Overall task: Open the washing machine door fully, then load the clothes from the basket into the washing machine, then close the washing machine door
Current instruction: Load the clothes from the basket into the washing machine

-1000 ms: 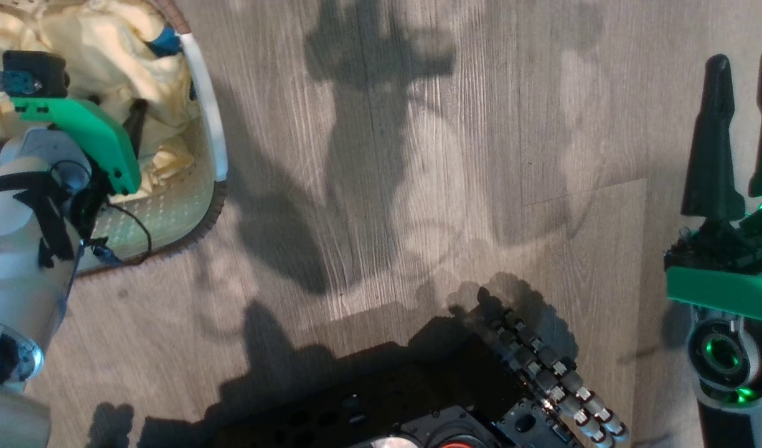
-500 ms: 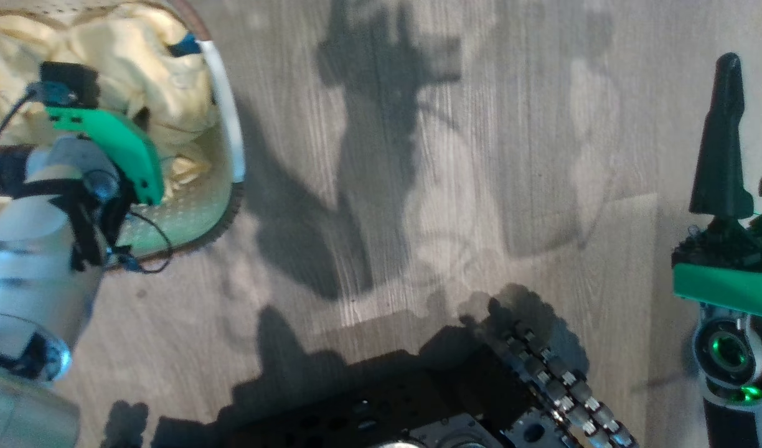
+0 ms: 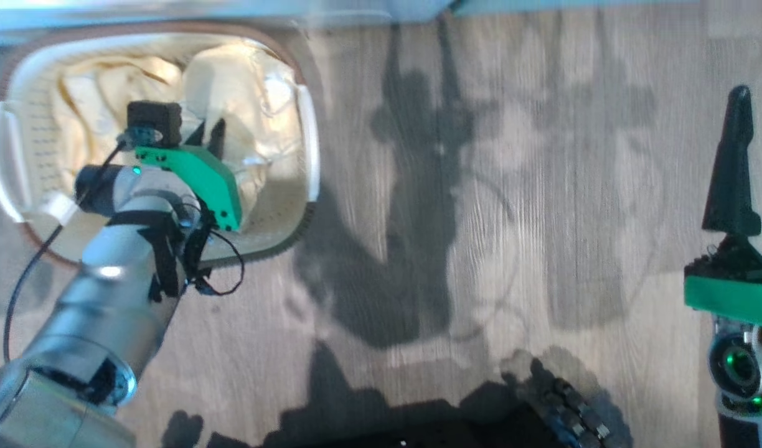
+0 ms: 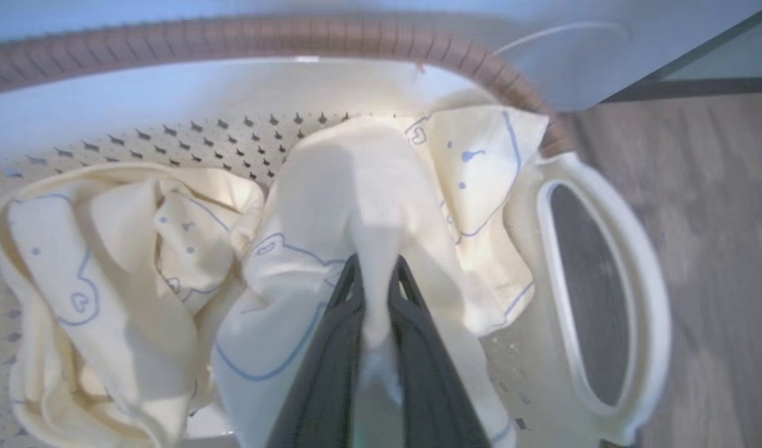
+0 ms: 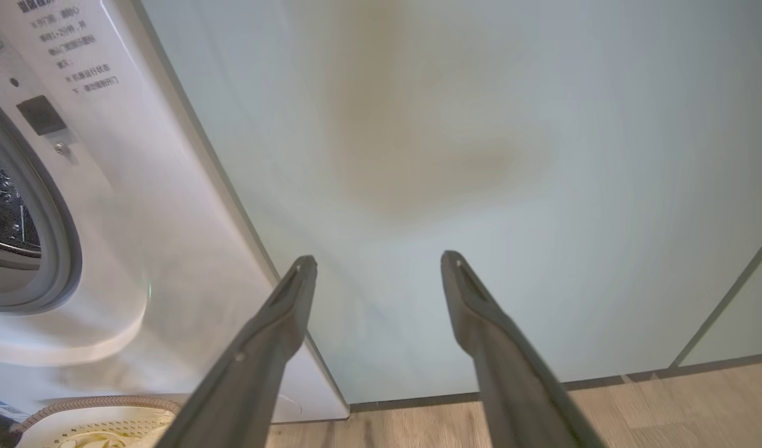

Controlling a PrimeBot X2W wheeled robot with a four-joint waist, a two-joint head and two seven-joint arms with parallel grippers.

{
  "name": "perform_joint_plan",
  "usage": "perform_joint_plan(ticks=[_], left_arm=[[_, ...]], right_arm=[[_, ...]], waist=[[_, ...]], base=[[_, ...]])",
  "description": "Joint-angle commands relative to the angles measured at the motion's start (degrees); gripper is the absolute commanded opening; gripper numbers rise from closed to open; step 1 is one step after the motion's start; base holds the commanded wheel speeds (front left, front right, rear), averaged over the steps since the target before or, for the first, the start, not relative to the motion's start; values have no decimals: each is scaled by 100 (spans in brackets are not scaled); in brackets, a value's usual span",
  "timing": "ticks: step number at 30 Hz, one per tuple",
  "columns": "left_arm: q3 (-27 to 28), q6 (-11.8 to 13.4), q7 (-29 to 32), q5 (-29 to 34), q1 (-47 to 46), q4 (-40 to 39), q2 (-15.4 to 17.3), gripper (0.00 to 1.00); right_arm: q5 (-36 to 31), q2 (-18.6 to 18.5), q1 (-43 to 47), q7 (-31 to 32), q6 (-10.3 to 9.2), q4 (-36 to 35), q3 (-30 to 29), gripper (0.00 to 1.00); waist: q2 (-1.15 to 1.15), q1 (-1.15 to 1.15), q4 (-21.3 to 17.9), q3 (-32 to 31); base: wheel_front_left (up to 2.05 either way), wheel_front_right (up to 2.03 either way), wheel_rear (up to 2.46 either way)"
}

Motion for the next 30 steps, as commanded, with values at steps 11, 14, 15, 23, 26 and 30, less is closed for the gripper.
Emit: perform_joint_plan(ticks=[11, 14, 15, 23, 26, 30], left_arm=[[995, 798, -166, 497, 1436, -2480, 303, 0], [1151, 956, -166, 658, 1773, -2967, 361, 0], [1233, 1030, -167, 731, 1939, -3200, 397, 0], [1836, 1665, -167, 1362, 3339, -5091, 575, 0], [1953, 1796, -167, 1491, 3765, -5555, 656, 0], [2052, 1957, -167, 1575, 4241, -6017, 738, 0]], right_arm=[[-468, -63, 539, -37, -16, 189, -39, 100], [-543, -63, 618, -37, -16, 265, -27, 100], [-579, -63, 664, -37, -16, 311, -10, 100], [-818, -63, 1062, -37, -16, 822, 102, 100], [-816, -63, 1219, -37, -16, 986, 112, 100], [-786, -63, 1390, -37, -16, 1145, 152, 100]], waist=[[0, 0, 755, -1582], [0, 0, 818, -1790], [0, 0, 845, -1878], [0, 0, 1084, -2756], [0, 0, 1122, -3041], [0, 0, 1142, -3388]], base=[[0, 0, 0], [0, 0, 0], [0, 0, 0], [0, 0, 0], [0, 0, 0], [0, 0, 0]])
